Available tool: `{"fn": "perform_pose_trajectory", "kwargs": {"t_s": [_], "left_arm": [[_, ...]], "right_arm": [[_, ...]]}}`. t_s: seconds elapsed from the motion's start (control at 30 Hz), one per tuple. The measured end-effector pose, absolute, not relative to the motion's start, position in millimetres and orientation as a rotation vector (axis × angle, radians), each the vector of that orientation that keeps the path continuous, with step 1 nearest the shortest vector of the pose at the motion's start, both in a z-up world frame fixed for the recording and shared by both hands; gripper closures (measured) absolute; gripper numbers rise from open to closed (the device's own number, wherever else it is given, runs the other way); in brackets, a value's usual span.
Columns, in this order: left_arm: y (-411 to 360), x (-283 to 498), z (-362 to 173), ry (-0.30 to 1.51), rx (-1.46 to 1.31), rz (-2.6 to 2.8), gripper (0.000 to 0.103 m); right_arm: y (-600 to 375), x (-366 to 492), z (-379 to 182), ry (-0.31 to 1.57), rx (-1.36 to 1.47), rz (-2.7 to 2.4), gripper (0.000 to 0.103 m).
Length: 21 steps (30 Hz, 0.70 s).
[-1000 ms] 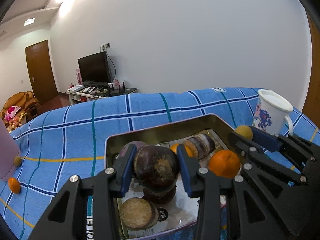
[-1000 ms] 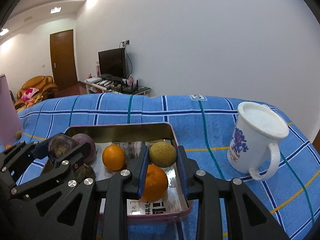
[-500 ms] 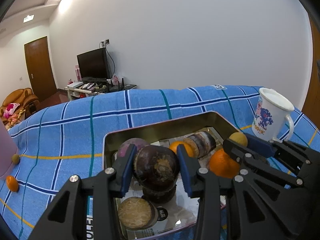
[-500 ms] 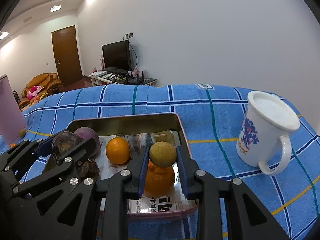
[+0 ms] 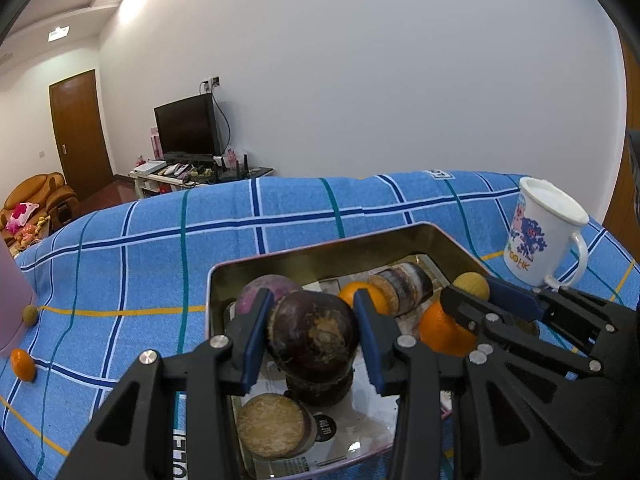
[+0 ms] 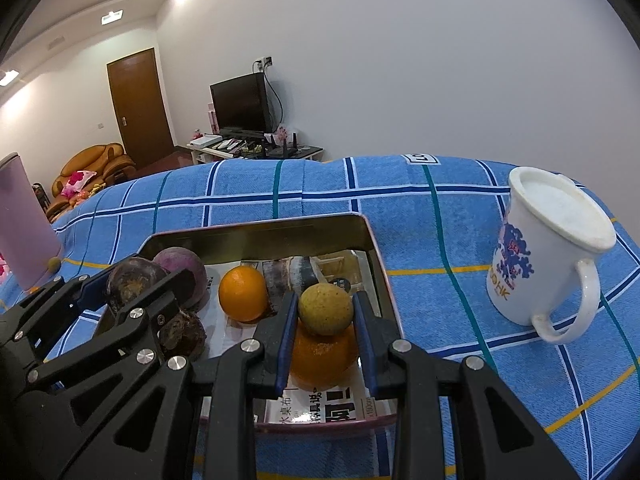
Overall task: Organize fruits
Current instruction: 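Lower the yellow-green fruit into the tin and open the right tool while the left tool opens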
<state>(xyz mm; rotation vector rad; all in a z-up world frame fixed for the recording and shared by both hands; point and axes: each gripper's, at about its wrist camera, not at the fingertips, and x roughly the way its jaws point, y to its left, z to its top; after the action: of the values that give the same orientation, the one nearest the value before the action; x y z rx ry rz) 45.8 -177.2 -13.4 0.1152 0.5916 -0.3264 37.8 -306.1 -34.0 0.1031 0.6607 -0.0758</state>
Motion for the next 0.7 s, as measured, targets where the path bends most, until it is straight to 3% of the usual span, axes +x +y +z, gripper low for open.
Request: {"fn": "perform_pose_trajectory", "kwargs": {"t_s": [0.4,0.57,0.7], "left_arm": [[-168,32,-8,0.533,0.1,-0.316,0.057],[-161,28,-4,0.504,0.093,-0.279,0.04],[-152,25,3,0.477,0.055,-0.25,0.03]], "right_arm": [[-305,30,-30,0.625,0.124,-0.035,0.073],[-307,26,-27,0.602,0.147,-0.027,0.07],[-317,22,-25,0.581,0.207,-0.022,0.054]]}}
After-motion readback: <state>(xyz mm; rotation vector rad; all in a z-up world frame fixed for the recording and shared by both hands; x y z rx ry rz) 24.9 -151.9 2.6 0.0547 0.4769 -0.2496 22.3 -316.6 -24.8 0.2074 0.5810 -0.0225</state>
